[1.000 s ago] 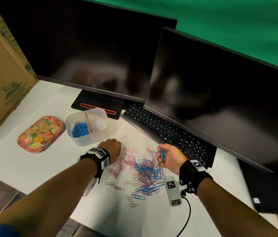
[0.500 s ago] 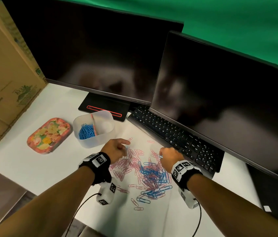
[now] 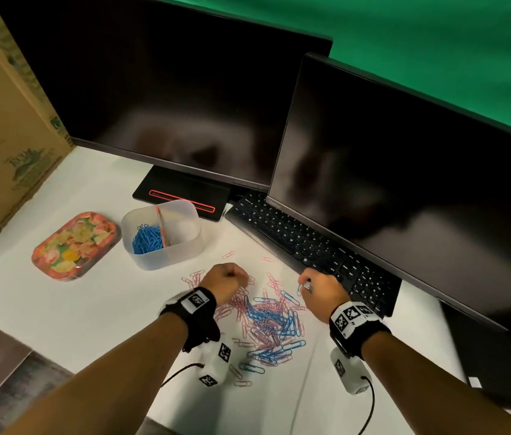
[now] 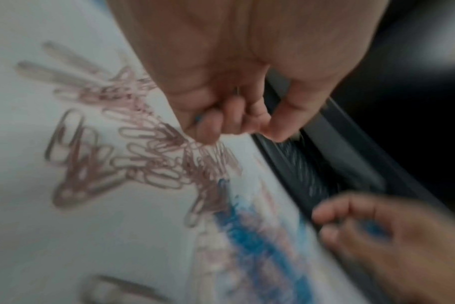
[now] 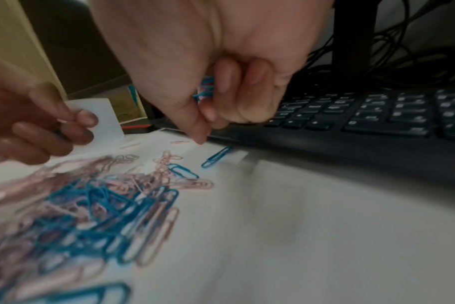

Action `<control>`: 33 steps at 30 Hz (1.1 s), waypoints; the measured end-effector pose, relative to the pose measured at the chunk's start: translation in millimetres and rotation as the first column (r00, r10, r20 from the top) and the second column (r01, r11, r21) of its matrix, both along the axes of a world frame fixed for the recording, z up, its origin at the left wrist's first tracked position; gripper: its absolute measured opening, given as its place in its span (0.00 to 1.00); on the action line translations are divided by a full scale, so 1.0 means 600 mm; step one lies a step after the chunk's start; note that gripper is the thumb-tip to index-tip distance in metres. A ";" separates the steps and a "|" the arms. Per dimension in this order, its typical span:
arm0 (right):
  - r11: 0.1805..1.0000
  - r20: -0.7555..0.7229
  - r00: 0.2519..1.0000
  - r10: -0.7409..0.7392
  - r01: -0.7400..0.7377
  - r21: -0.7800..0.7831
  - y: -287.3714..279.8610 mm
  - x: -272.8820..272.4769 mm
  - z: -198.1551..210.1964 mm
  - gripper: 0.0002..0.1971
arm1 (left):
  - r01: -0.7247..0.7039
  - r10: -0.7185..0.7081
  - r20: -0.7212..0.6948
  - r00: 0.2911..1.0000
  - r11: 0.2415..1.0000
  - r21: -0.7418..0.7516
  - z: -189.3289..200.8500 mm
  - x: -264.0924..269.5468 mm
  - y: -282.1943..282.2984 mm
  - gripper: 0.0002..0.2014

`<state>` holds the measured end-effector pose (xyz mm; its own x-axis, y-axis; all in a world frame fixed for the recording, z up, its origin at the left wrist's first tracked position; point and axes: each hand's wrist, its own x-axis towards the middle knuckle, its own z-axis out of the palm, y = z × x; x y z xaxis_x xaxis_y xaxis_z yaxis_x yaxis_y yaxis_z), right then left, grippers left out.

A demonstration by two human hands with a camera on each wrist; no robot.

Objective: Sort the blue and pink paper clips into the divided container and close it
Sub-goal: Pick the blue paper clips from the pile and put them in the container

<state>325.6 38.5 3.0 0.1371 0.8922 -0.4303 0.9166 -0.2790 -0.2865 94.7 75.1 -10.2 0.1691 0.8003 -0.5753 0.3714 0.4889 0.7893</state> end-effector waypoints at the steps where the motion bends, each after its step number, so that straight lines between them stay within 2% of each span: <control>1: 0.999 0.040 0.999 0.026 -0.025 -0.023 -0.004 0.005 0.000 0.12 | 0.120 -0.108 -0.125 0.986 0.989 0.089 0.000 0.008 -0.003 0.07; 3: 0.990 0.124 0.984 0.128 -0.119 -0.079 -0.013 0.008 0.000 0.21 | 0.367 -0.284 -0.356 0.891 0.910 0.192 0.000 0.025 -0.008 0.06; 6: 0.973 0.150 0.964 0.220 -0.207 -0.100 -0.020 0.009 -0.003 0.24 | 0.618 -0.429 -0.575 0.696 0.766 0.177 0.000 0.049 -0.008 0.09; 11: 0.975 0.140 0.966 0.217 -0.208 -0.079 -0.012 0.006 -0.006 0.14 | 0.754 -0.503 -0.703 0.503 0.654 0.072 -0.003 0.072 -0.008 0.11; 14: 0.971 0.109 0.966 0.235 -0.229 -0.060 -0.016 0.004 -0.010 0.13 | 0.780 -0.520 -0.742 0.424 0.625 0.007 -0.005 0.070 -0.005 0.13; 17: 0.977 0.090 0.973 0.211 -0.210 -0.024 -0.021 0.017 -0.010 0.15 | 0.775 -0.524 -0.751 0.402 0.631 -0.025 -0.009 0.058 0.001 0.12; 20: 0.978 0.150 0.967 0.207 -0.202 -0.045 -0.023 0.023 -0.010 0.13 | 0.772 -0.516 -0.761 0.393 0.635 -0.032 -0.012 0.048 0.004 0.12; 26: 0.978 0.180 0.961 0.208 -0.205 -0.034 -0.022 0.004 -0.026 0.10 | 0.764 -0.480 -0.767 0.426 0.645 0.021 -0.009 0.039 0.007 0.14; 29: 0.988 0.098 0.983 0.154 -0.152 -0.026 -0.022 0.002 -0.030 0.09 | 0.753 -0.451 -0.771 0.449 0.656 0.055 -0.008 0.034 0.008 0.13; 31: 0.999 -0.019 0.999 0.045 -0.044 0.007 -0.021 0.005 -0.028 0.04 | 0.756 -0.446 -0.766 0.463 0.650 0.078 -0.008 0.031 0.007 0.13; 33: 0.997 -0.170 0.983 -0.076 0.080 0.020 -0.022 0.011 -0.029 0.04 | 0.792 -0.476 -0.769 0.426 0.607 0.064 -0.011 0.030 0.005 0.13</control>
